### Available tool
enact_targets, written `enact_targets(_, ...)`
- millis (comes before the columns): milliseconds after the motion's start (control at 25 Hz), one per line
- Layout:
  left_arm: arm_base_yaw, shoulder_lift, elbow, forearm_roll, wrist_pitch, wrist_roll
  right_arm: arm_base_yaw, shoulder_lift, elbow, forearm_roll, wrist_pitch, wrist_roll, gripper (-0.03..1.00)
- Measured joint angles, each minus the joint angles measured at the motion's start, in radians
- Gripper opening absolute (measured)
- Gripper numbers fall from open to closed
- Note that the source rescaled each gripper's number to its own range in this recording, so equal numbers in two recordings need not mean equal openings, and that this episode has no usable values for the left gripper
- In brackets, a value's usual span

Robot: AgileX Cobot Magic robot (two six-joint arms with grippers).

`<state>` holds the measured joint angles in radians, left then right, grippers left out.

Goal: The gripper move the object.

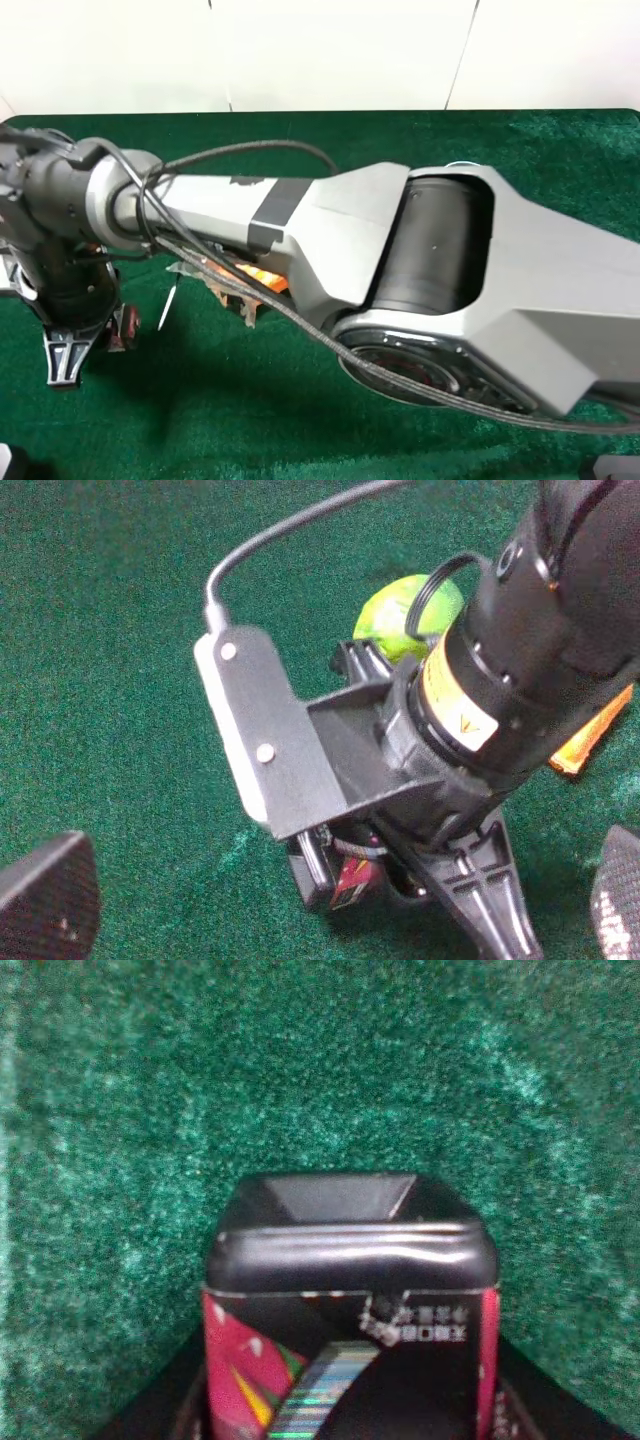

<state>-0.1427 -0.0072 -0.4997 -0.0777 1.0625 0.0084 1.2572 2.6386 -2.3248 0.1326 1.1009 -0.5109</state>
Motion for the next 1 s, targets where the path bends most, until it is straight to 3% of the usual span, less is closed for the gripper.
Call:
enact_targets(800,0.000,0.000,0.000,0.000,0.000,0.000,0.004,0.020,0.000,-0.040,-0.056,0.000,0.01)
enact_targets(1000,0.000,0.000,0.000,0.000,0.000,0.000,0.004,0.020,0.000,-0.050,-0.056,0.000,0.29)
